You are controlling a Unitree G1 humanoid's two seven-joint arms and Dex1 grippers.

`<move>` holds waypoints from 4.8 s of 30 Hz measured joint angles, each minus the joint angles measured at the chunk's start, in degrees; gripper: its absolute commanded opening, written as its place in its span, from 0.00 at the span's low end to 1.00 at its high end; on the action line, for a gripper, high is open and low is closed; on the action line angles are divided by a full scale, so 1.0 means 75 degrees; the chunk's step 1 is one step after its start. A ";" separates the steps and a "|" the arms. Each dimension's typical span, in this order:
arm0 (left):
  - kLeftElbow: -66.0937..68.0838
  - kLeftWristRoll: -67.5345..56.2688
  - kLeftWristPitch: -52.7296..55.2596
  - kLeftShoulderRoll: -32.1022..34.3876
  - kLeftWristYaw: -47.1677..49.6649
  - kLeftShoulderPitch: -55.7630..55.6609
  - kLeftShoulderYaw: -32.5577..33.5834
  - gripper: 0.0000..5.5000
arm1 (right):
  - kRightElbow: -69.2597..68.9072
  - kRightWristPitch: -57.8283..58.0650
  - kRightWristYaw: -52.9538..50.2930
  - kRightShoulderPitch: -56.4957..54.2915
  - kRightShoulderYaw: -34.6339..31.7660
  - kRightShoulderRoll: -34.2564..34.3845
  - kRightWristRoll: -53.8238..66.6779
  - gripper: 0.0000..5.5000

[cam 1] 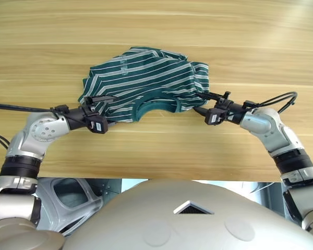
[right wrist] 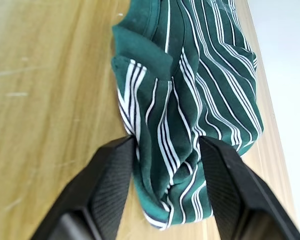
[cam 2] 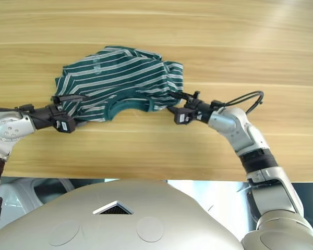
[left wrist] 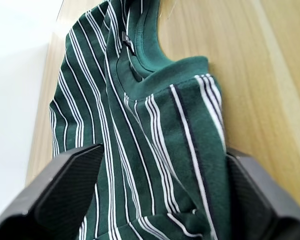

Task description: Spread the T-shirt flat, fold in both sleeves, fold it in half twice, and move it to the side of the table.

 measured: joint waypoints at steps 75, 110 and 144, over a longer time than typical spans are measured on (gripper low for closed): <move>0.5602 -0.3997 -0.2111 -0.1868 -0.1895 -0.2260 -0.0072 0.01 | 0.2484 -0.2665 0.1583 -0.1600 -0.0930 -0.1336 0.3318 0.00; -0.0993 -0.5463 0.0019 0.0655 -0.3964 0.1726 0.0122 0.59 | -0.1395 -0.1606 0.4997 0.2719 -0.0698 -0.3253 0.4506 0.35; -0.0313 -0.1826 -0.0002 -0.0031 -0.2917 -0.0848 -0.0722 0.01 | 0.8304 0.2355 -0.2652 -0.6613 0.1346 0.2832 -0.2310 0.00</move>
